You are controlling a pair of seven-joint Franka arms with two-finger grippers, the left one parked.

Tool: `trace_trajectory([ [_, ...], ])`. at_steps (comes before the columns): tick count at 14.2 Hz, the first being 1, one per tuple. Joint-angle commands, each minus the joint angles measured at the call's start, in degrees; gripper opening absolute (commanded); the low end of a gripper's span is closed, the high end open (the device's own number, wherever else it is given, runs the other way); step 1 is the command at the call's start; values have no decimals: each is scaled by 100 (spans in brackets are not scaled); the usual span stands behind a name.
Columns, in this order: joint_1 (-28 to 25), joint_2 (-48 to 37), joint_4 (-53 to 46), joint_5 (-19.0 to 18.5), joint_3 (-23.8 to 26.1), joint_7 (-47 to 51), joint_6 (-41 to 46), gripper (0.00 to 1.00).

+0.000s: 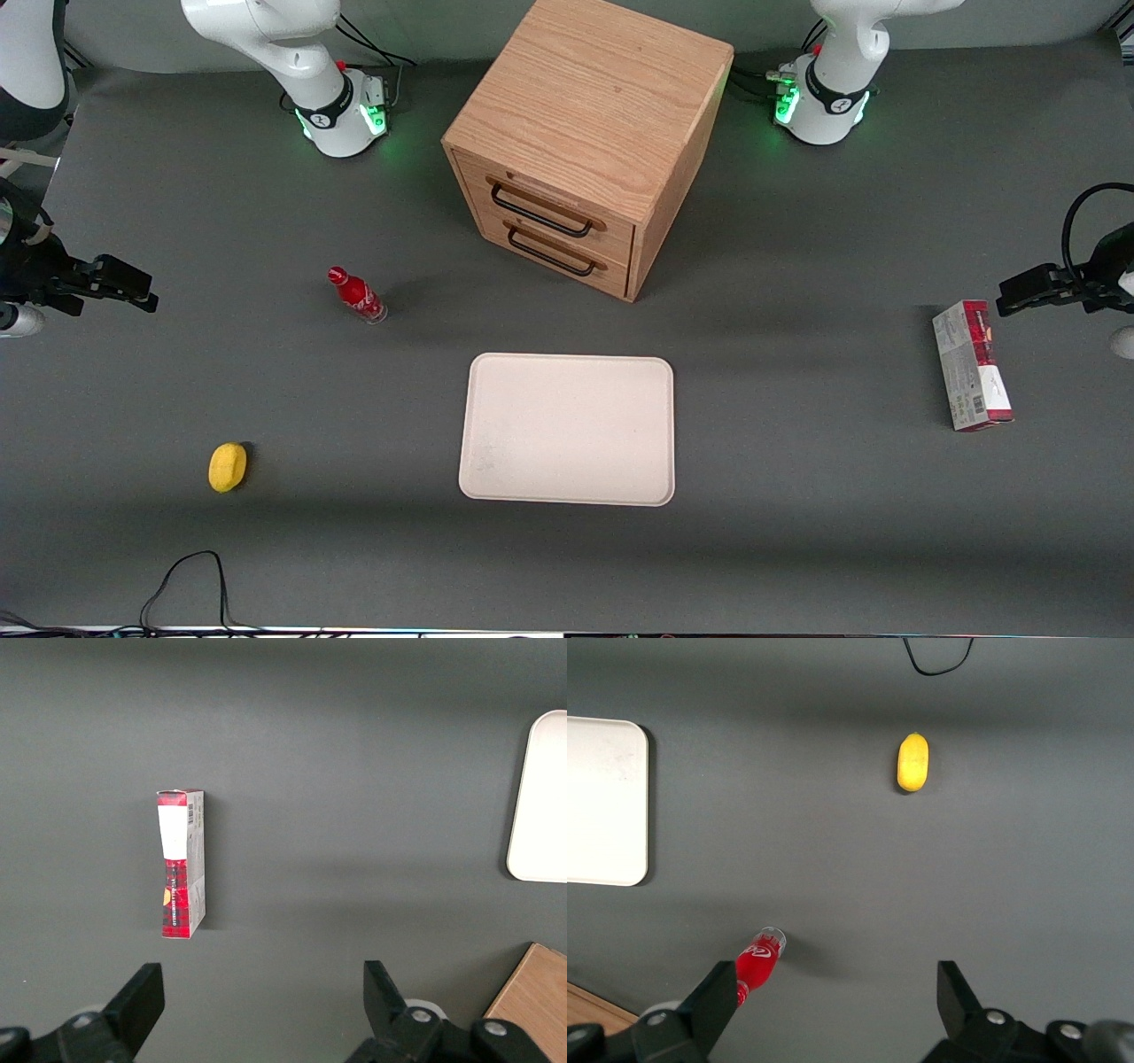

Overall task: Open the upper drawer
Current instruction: 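Move the right gripper up to the upper drawer's black handle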

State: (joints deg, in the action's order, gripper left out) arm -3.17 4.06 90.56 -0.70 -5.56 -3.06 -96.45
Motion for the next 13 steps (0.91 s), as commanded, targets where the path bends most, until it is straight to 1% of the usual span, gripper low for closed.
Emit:
trace_trajectory([
  [1, 10, 34, -135, -62, 11, -72, 135, 100],
  [5, -25, 69, -249, -54, 55, -63, 135, 100],
  [8, -507, 130, -276, -45, 81, -89, 135, 100],
  [10, -955, 209, -276, -10, 81, -107, 135, 100],
  [12, -1394, 280, -267, 270, 81, -115, 135, 100],
  [13, -1632, 323, -267, 341, 81, -98, 144, 100],
])
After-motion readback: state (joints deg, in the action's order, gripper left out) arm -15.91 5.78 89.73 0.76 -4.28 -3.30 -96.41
